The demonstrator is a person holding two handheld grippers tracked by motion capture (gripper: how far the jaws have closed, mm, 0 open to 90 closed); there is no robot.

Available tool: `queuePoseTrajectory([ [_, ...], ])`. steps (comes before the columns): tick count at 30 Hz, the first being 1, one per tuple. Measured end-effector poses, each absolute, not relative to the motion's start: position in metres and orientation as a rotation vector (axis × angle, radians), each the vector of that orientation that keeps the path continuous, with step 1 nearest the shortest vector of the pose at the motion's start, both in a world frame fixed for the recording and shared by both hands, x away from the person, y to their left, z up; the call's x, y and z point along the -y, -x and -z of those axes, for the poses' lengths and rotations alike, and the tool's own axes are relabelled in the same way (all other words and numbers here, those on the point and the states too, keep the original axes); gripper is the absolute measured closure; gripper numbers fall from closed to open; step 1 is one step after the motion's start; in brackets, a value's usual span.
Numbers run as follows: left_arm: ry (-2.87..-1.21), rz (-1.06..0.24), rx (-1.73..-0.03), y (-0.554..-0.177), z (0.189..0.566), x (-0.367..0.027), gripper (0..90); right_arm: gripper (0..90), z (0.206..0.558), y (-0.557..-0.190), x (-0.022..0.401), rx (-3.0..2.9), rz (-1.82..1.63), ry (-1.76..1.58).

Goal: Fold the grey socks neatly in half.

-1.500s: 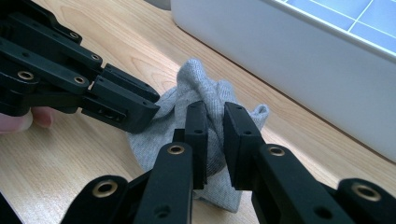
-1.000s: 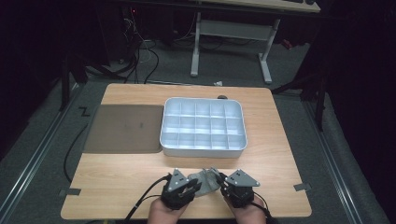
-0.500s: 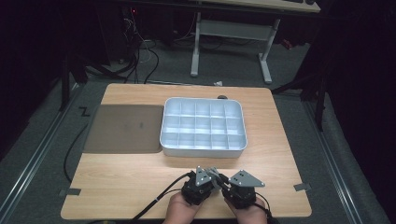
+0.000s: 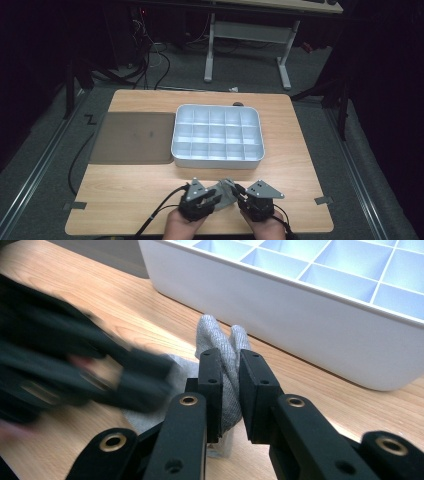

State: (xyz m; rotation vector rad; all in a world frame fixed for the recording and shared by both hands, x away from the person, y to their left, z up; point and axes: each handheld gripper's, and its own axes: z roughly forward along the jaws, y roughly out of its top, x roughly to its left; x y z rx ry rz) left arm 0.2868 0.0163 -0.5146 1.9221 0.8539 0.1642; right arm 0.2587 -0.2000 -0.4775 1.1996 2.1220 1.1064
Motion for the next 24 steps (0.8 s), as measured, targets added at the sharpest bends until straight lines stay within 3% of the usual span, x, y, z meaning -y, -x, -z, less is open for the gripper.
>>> queuePoseTrajectory([
  [6,-1.874,-0.039,-0.987,-0.29,0.526,-0.057,59.1,81.4,0.48,-0.259,0.195,-2.126,-1.076,-1.179],
  [11,-1.906,0.07,-1.036,-0.297,0.538,-0.049,66.0,81.3,0.481,-0.259,0.183,-2.144,-1.042,-1.141],
  [13,-1.895,0.066,-1.033,-0.298,0.537,-0.048,76.4,81.3,0.482,-0.259,0.177,-2.154,-1.02,-1.12],
  [15,-1.892,0.072,-1.031,-0.299,0.538,-0.048,80.8,81.2,0.484,-0.259,0.171,-2.173,-1.013,-1.104],
  [22,-1.884,0.064,-1.017,-0.298,0.537,-0.049,79.5,79.6,0.498,-0.26,0.151,-2.235,-1.011,-1.076],
  [24,-1.884,0.062,-1.016,-0.298,0.537,-0.049,78.2,74.8,0.498,-0.258,0.148,-2.239,-1.049,-1.068],
])
